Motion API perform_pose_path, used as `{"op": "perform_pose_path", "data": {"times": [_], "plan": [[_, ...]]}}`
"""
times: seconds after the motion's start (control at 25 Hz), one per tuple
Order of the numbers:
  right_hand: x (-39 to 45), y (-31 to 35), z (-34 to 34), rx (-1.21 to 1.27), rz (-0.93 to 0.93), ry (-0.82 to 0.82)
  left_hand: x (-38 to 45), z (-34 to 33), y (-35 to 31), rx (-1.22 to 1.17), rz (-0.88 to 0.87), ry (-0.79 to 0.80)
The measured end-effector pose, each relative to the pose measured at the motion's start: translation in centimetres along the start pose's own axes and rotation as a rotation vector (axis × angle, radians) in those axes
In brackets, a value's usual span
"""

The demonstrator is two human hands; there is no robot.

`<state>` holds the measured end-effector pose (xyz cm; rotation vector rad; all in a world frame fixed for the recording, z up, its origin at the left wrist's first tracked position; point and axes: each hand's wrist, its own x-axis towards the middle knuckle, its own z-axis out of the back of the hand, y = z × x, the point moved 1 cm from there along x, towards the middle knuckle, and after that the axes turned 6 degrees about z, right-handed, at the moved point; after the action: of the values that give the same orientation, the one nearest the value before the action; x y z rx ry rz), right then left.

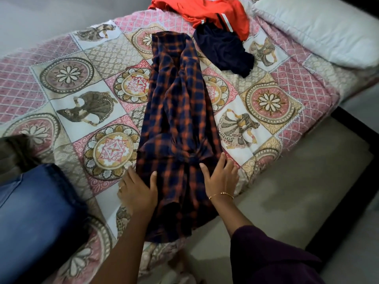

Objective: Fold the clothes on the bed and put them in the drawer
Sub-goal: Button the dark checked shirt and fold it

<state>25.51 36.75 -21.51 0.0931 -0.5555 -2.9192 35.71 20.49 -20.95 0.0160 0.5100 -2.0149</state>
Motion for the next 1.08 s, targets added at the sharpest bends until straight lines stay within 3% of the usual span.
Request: {"op": "perform_pose_path", "data": {"times": [0.08,0.36,0.44,0.64,0.8,0.88,1.0,1.08], "plan": [[-1.6,-0.9,0.5,0.056,-0.113,0.134,-1.4,0.4,1.1,0.055,0.042,0.102],[-3.9,-2.9,2.6,0.369,-0.409,0.477,-5.5,3.9,2.3,-0.175,0.099,0.435],[-3.6,-3.3,3.6,0.563,-0.515,0.548,-5.6,5.5,2.2,-0.254,0.104,0.554],[-0.7,-1.2,9.9,1.224,-0.628,0.514,-2.6,12.0,-2.2,-1.02,0.268,0.815],[5.0,1.3,11.4,1.779,-0.79,0.39,2.5,13.0,-6.8,-1.401,0.458,0.828],[8.6,2.7,9.7,1.938,-0.837,0.381,6.3,11.6,-8.9,-1.585,0.538,0.768],[13.4,4.2,6.3,1.81,-0.781,0.305,10.5,8.7,-11.5,-1.51,0.449,0.573],[14.5,4.6,4.1,1.487,-0.601,0.222,11.1,6.8,-12.1,-1.183,0.198,0.432]]}}
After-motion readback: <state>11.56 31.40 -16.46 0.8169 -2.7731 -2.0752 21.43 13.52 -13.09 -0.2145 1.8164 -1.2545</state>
